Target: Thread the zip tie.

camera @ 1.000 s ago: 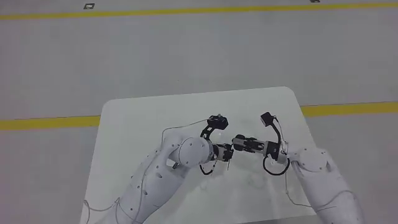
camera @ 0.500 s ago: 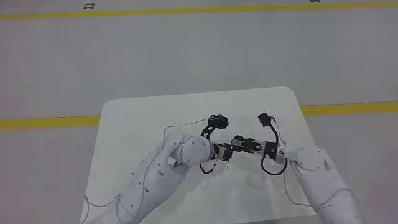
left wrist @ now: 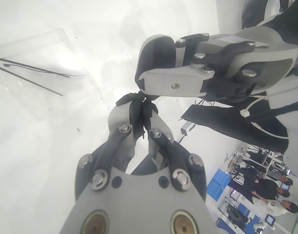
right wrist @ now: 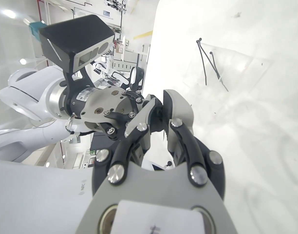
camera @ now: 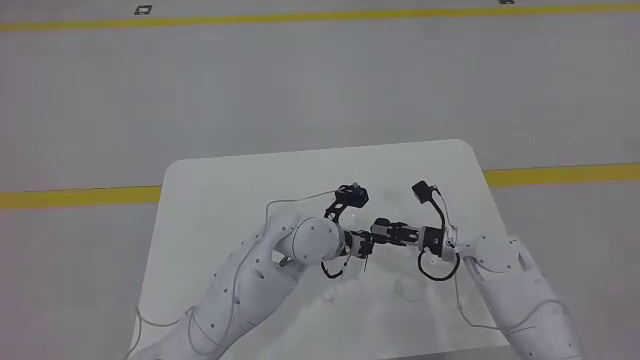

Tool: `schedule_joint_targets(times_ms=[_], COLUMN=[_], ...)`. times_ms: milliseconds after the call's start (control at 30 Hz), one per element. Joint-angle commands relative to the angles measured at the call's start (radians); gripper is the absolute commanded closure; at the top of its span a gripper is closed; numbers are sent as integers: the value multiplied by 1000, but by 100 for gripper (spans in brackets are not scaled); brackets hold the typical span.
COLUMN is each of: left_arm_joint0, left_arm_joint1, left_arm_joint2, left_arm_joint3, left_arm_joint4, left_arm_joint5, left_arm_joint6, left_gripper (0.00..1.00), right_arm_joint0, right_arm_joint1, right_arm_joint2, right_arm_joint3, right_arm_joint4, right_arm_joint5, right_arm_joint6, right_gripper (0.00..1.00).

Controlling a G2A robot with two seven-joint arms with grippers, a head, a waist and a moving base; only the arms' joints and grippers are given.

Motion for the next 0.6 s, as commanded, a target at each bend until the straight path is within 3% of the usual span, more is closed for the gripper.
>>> schedule_joint_targets(times_ms=[0, 567], left_arm_joint0=[-3, -22], left_arm_joint1=[1, 14], left_arm_joint2=[2, 21], left_arm_joint3=[3, 16], left_arm_joint4=[-4, -29], left_arm_joint5=[0, 8], left_arm_joint6=[2, 21], left_gripper=[100, 100], right_arm_joint0=[2, 8], right_arm_joint1=[1, 9], right_arm_joint2=[-3, -17], right_arm_joint3=[2, 10], right_arm_joint4=[-1, -8], right_arm_joint5=[0, 0], right_arm_joint6=[-1, -25], right_gripper=[97, 100])
